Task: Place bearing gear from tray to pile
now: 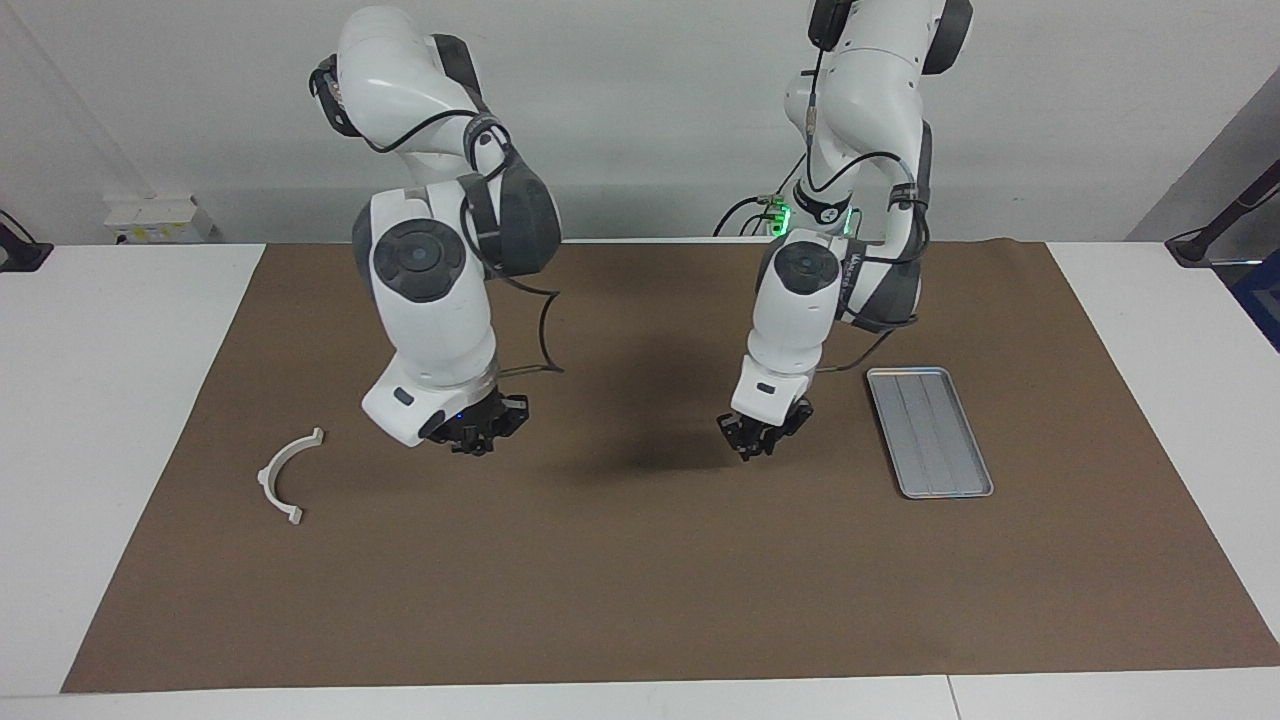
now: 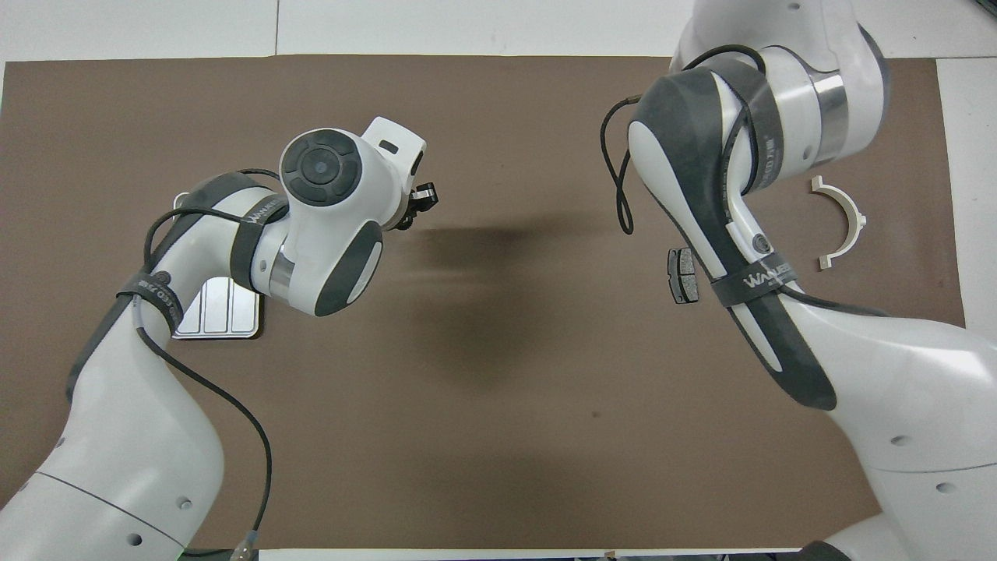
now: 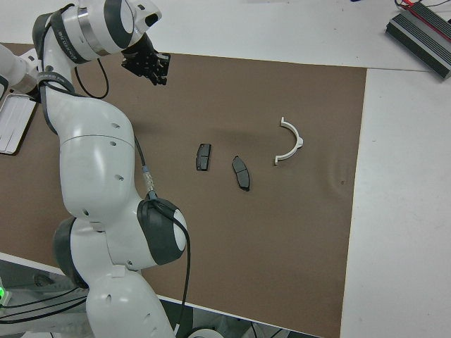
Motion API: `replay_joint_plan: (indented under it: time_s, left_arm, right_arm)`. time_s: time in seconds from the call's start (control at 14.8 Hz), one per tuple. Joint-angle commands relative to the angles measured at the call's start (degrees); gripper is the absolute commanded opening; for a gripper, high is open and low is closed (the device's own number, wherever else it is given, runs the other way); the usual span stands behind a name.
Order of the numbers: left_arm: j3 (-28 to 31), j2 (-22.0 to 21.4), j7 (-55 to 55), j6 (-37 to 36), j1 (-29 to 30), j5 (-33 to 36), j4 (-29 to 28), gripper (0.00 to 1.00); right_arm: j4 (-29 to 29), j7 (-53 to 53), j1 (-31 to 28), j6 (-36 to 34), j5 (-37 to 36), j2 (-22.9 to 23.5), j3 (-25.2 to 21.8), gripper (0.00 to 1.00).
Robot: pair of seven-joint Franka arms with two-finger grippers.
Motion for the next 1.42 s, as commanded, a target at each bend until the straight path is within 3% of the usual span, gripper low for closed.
replay_joint_plan:
  time_s: [0.0, 0.2, 0.41, 1.01, 1.08, 1.15, 1.22, 1.28, 1.35]
  left_arm:
    - [1.08, 2.38, -3.51, -1.34, -3.01, 1.44, 3.13, 0.0]
    - [1.08, 2.38, -6.58, -0.46, -4.5, 3.01, 1.64, 0.0]
    - [1.16, 0.62, -11.42, 7.0, -6.18, 7.31, -6.44, 0.0]
    - [1.16, 0.27, -11.43, 8.68, -6.0, 8.64, -8.47, 0.0]
    - [1.16, 0.27, -11.43, 9.29, -6.0, 9.08, -8.65, 0.1]
    - [1.16, 0.18, -11.34, 9.65, -5.83, 9.17, -8.91, 0.38]
    - [1.16, 0.18, -11.26, 9.65, -5.74, 9.17, -8.83, 0.74]
    - [1.16, 0.18, -11.08, 9.48, -5.48, 9.43, -8.65, 0.92]
    - [1.16, 0.27, -10.91, 9.04, -5.21, 9.52, -8.04, 0.98]
  right_arm:
    - [-11.37, -5.69, -2.85, 5.27, 0.79, -5.94, 0.96, 0.0]
    - [-23.24, -10.09, -5.4, 14.85, 0.87, -10.69, 0.96, 0.0]
    - [-30.9, -14.4, -7.86, 21.8, 0.87, -13.42, 0.96, 0.0]
    - [-52.25, -18.72, -12.53, 43.59, 0.96, -20.28, 0.96, 0.0]
    - [-54.19, -18.89, -12.62, 45.62, 0.96, -20.89, 0.96, 0.0]
    - [-55.08, -19.24, -12.97, 46.68, 0.96, -21.07, 0.96, 0.0]
    - [-55.7, -19.42, -13.32, 47.13, 0.96, -21.25, 0.96, 0.0]
    - [-56.32, -19.51, -13.5, 47.57, 0.96, -21.6, 0.96, 0.0]
    - [-57.28, -19.6, -13.85, 49.05, 0.96, -21.78, 0.96, 0.0]
